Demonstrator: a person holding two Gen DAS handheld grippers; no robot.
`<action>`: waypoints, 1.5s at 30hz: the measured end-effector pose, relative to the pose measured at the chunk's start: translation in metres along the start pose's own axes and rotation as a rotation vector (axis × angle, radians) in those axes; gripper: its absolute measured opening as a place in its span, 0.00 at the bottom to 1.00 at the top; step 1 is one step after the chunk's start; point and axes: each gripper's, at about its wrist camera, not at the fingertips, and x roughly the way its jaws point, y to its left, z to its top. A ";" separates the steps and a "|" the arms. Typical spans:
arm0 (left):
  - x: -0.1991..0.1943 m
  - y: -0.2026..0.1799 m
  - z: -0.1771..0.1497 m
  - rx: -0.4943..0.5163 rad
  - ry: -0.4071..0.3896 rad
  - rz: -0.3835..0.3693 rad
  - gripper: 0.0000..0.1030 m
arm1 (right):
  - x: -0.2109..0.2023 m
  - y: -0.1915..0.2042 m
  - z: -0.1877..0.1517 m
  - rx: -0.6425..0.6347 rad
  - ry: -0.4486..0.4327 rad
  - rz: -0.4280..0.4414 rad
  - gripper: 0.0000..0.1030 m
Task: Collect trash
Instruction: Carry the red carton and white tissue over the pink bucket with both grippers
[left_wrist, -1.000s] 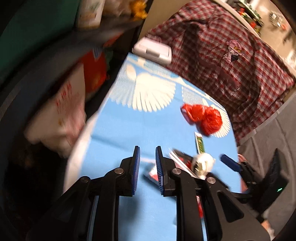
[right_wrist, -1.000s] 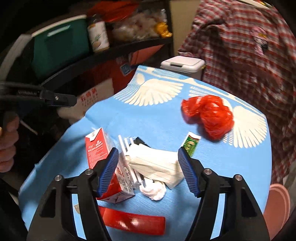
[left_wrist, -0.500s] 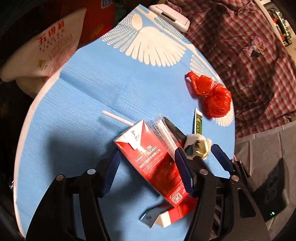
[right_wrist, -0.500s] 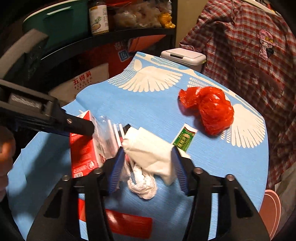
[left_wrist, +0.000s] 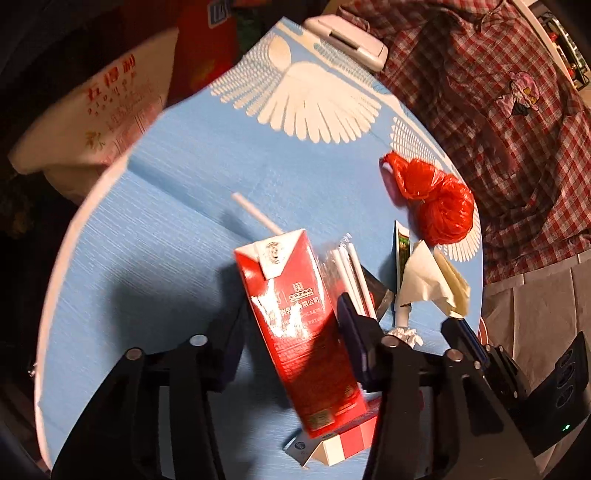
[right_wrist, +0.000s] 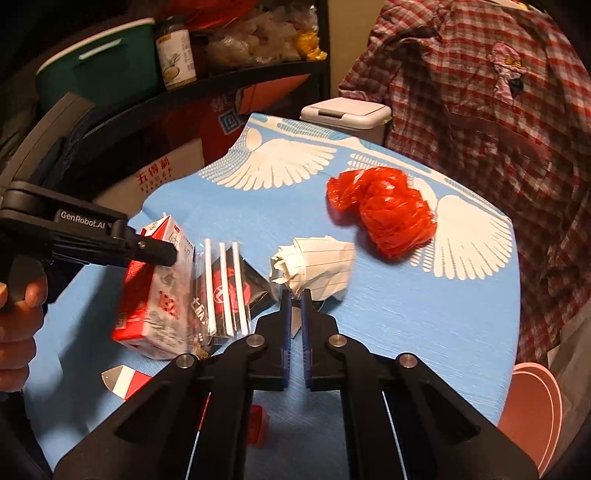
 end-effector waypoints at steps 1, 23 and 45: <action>-0.004 -0.001 0.000 0.009 -0.013 0.006 0.43 | -0.004 -0.001 0.000 0.005 -0.007 -0.005 0.04; -0.088 -0.032 -0.024 0.224 -0.227 0.055 0.40 | -0.125 -0.010 0.004 0.086 -0.151 -0.093 0.02; -0.108 -0.100 -0.071 0.454 -0.330 0.039 0.40 | -0.195 -0.080 -0.058 0.273 -0.226 -0.274 0.02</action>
